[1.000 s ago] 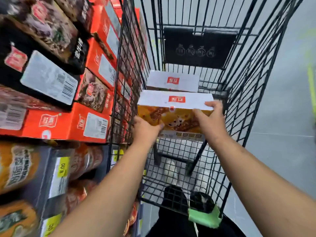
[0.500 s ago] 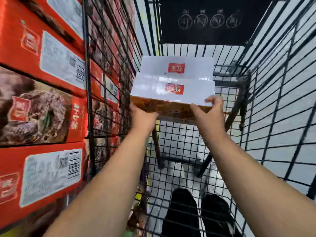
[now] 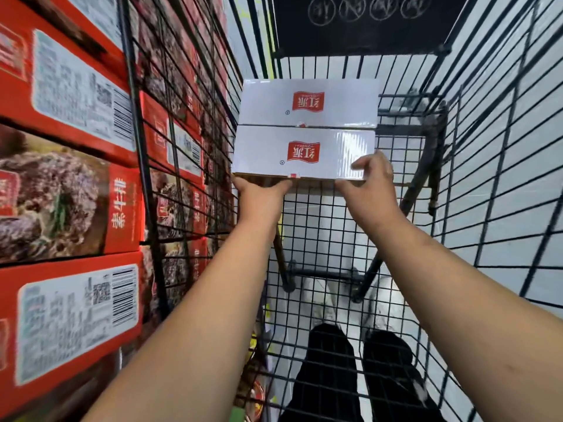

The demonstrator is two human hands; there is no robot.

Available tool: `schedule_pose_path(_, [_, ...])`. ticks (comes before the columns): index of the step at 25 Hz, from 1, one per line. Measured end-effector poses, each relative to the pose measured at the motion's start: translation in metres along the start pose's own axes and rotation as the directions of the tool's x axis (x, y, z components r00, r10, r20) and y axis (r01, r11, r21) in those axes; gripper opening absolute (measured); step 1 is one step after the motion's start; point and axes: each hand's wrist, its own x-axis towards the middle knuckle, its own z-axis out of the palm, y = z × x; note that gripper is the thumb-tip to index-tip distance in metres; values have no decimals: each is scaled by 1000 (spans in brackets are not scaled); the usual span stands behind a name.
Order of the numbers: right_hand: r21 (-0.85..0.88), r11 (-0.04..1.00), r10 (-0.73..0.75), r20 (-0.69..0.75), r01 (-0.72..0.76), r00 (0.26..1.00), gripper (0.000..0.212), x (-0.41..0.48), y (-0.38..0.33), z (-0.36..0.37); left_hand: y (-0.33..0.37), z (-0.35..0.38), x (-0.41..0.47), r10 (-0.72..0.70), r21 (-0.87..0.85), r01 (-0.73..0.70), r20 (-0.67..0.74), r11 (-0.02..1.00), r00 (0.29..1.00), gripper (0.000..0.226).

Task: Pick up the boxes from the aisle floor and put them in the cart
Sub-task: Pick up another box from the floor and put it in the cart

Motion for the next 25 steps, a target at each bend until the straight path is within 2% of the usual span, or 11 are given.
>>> schedule_pose_path(2, [-29,1000,4,-14,-4,1000,41,-9,-11,-10,5,-8,-15,30,91,-31,14,995,999,124])
schedule_pose_path(5, [-65,998,-1,-26,0,1000,59,-28,-37,-30,18,-25,-39,114,242,-116,24,963,993,114])
schedule_pose_path(10, [-31,999,-38,-49,36,998,62,-80,-80,-86,59,-36,-92,339,382,-373,157,846,928,90])
schedule_pose_path(13, [6,997,-74,-88,75,993,63,-113,-97,-115,87,-37,-132,446,375,-510,249,774,860,80])
schedule_pose_path(18, [98,986,-111,-217,134,970,68,-177,-109,-180,120,-33,-236,555,243,-677,417,695,720,70])
schedule_pose_path(25, [174,967,-91,-439,184,894,70,-295,-70,-283,96,2,-409,611,26,-794,623,608,488,53])
